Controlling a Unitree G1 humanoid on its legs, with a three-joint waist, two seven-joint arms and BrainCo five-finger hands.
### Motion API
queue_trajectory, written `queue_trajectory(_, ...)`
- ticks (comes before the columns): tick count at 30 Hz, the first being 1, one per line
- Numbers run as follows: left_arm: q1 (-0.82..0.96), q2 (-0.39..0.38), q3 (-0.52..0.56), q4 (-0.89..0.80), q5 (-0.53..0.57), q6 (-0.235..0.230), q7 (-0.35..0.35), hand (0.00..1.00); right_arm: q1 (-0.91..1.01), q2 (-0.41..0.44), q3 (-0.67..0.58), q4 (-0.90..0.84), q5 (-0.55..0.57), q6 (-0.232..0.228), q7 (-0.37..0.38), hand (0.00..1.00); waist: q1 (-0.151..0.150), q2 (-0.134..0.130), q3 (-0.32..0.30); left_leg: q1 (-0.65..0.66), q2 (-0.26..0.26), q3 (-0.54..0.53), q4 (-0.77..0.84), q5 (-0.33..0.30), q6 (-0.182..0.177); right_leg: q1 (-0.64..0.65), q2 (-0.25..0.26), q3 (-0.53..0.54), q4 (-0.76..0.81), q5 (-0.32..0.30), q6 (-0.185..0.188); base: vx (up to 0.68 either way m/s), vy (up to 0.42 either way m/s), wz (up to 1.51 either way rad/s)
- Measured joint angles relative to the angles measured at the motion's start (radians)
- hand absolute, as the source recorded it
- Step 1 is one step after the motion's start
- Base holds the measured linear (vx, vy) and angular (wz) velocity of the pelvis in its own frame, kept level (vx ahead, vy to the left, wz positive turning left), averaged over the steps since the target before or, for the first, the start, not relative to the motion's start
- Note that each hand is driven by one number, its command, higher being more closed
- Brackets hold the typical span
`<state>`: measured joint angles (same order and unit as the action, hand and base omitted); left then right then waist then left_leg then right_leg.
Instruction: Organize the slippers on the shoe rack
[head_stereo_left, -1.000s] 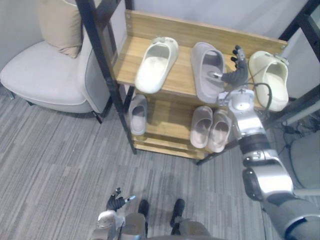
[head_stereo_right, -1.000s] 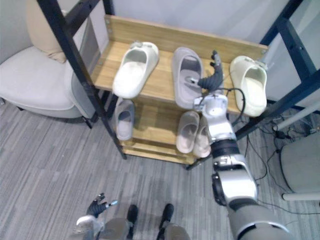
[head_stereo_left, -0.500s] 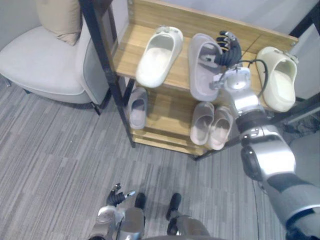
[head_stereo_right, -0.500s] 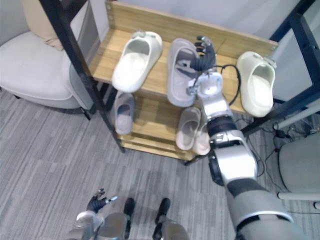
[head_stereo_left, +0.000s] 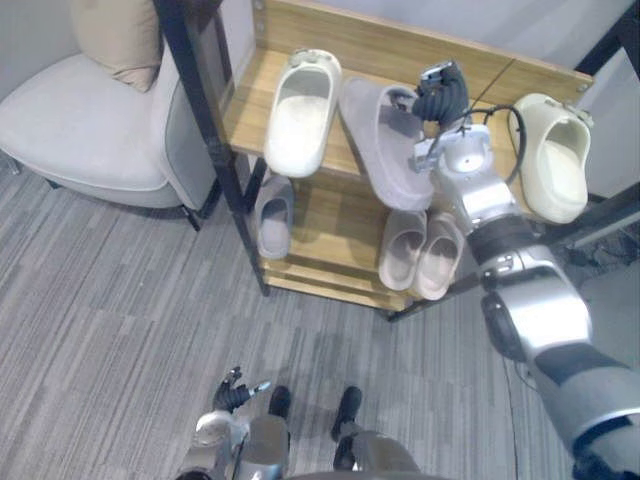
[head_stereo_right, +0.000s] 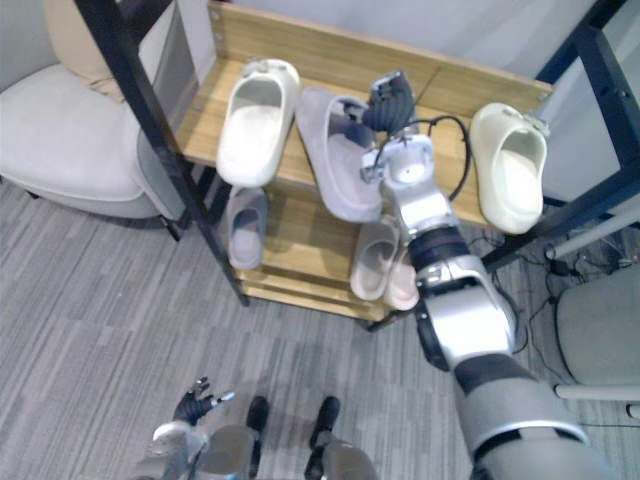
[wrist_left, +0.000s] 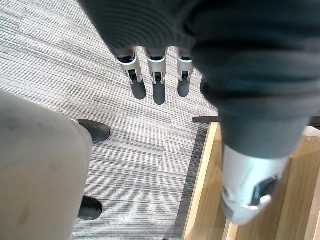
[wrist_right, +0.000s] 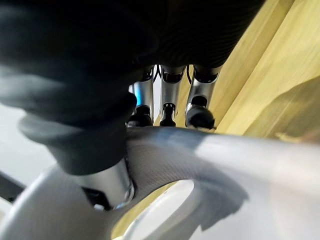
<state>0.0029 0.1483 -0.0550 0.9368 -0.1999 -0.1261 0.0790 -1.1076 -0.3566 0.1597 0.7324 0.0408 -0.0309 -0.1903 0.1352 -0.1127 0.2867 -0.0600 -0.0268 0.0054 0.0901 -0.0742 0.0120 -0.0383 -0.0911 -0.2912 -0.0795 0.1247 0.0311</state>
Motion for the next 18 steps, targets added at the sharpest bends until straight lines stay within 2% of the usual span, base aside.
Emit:
queue_trajectory(2,0.0,0.0,0.001,0.003,0.0,0.002,0.002,0.0,0.049,0.0,-0.002,-0.059,-0.002,0.0,-0.003,1.0,-0.005,0.0,0.0,0.009,0.0,0.005,0.0,-0.003,0.002,0.004,0.0,0.002,0.005,0.0,0.0,0.0,0.02,-0.07)
queue_trajectory(7,0.006,-0.001,0.011,0.005,0.002,0.003,0.001,0.0,0.281,0.014,-0.065,-0.33,-0.002,-0.01,-0.009,1.0,-0.024,0.0,0.0,0.017,-0.006,0.012,0.002,-0.006,0.007,0.009,-0.006,0.005,0.009,0.0,0.0,-0.01,0.044,-0.03)
queue_trajectory(10,0.018,-0.002,0.021,0.005,0.008,0.003,-0.001,0.0,0.464,0.046,-0.106,-0.491,0.0,-0.038,-0.016,1.0,-0.042,0.001,-0.001,0.037,-0.007,0.013,0.001,-0.009,0.006,0.029,-0.006,0.005,0.008,-0.003,0.004,0.0,0.021,-0.01)
queue_trajectory(14,0.027,-0.002,0.026,0.006,0.025,0.005,-0.007,0.0,0.609,0.073,-0.111,-0.629,0.0,-0.075,-0.004,1.0,-0.065,0.004,-0.004,0.051,-0.007,0.017,0.001,-0.01,0.004,0.04,-0.006,0.016,0.007,-0.006,0.008,-0.02,0.013,-0.05)
queue_trajectory(18,0.034,-0.007,0.025,0.021,0.055,0.006,-0.027,0.0,0.728,0.085,-0.092,-0.73,0.001,-0.11,0.044,1.0,-0.078,0.02,-0.03,0.062,-0.002,0.036,0.001,-0.014,-0.001,0.044,-0.004,0.031,0.004,-0.006,0.008,-0.03,0.009,-0.14)
